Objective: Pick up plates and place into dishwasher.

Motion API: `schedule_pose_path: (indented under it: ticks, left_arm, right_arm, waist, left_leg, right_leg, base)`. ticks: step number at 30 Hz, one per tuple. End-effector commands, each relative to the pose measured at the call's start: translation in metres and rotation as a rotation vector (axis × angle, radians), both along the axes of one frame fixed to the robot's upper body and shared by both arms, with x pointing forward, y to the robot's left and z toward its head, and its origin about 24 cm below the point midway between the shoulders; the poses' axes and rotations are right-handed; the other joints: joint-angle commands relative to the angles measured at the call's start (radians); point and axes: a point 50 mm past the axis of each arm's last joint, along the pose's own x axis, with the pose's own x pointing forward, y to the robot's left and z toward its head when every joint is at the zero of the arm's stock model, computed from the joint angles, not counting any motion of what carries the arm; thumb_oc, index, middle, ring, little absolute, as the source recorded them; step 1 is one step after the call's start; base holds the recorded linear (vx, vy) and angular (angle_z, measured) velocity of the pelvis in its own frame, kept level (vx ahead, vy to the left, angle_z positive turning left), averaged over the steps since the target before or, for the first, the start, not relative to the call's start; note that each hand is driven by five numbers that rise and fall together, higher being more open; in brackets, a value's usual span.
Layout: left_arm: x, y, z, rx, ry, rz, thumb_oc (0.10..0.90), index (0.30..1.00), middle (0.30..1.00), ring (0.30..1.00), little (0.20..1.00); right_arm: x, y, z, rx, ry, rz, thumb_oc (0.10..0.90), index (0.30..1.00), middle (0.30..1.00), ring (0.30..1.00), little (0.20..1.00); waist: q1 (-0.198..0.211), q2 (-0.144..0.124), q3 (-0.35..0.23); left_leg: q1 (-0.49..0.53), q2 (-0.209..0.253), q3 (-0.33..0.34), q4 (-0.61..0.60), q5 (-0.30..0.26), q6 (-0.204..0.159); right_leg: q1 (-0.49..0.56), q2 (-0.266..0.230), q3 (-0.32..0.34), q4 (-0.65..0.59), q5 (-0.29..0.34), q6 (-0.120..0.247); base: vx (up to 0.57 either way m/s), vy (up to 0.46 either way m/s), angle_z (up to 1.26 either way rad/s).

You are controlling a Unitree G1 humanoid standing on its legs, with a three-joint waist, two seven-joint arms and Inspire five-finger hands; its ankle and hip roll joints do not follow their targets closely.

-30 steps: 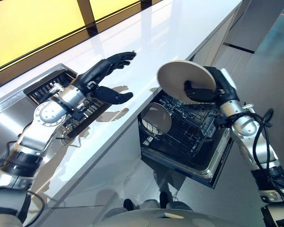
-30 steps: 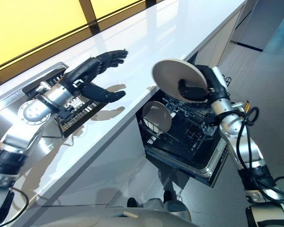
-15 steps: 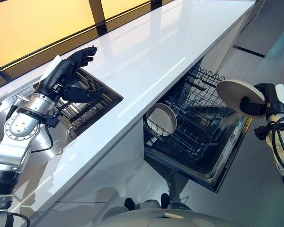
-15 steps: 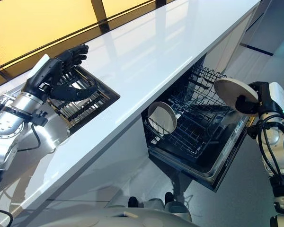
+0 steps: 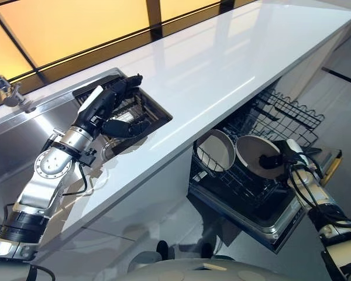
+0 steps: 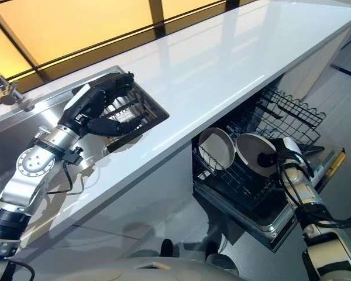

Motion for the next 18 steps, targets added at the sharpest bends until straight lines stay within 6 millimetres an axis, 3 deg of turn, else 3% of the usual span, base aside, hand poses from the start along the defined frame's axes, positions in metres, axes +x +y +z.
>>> schedule_pose_path:
  ticks: [1, 11, 18]
  left_arm:
    - [0.004, -0.016, 0.061, -0.078, -0.267, -0.088, 0.800, 0.900, 0.900, 0.900, 0.900]
    - [0.004, -0.021, 0.071, -0.070, -0.301, -0.117, 0.800, 0.900, 0.900, 0.900, 0.900]
    - [0.002, -0.022, 0.073, -0.075, -0.308, -0.130, 0.800, 0.900, 0.900, 0.900, 0.900]
  right_arm:
    - [0.048, -0.001, 0.074, -0.101, -0.258, 0.011, 0.100, 0.300, 0.300, 0.300, 0.200]
    - [0.047, -0.010, 0.050, -0.134, -0.076, -0.018, 0.100, 0.300, 0.300, 0.300, 0.200]
    - [0.033, -0.019, 0.026, -0.080, 0.052, -0.044, 0.100, 0.300, 0.300, 0.300, 0.200]
  waist:
    - [0.020, -0.020, -0.033]
    - [0.046, 0.001, -0.012]
    - [0.050, 0.011, -0.002]
  left_leg:
    - [-0.006, -0.053, -0.039, 0.002, -0.073, 0.033]
    - [-0.022, -0.060, -0.064, 0.002, -0.063, 0.033]
    - [-0.015, -0.064, -0.068, 0.002, -0.073, 0.036]
  right_leg:
    - [0.003, 0.011, -0.038, 0.010, -0.014, 0.017]
    - [-0.002, 0.000, -0.047, 0.010, -0.015, 0.013]
    - [0.005, -0.006, -0.044, 0.010, -0.022, 0.015]
  base:
    - [-0.01, -0.026, 0.28]
    - [-0.02, -0.004, 0.12]
    - [-0.01, 0.002, 0.01]
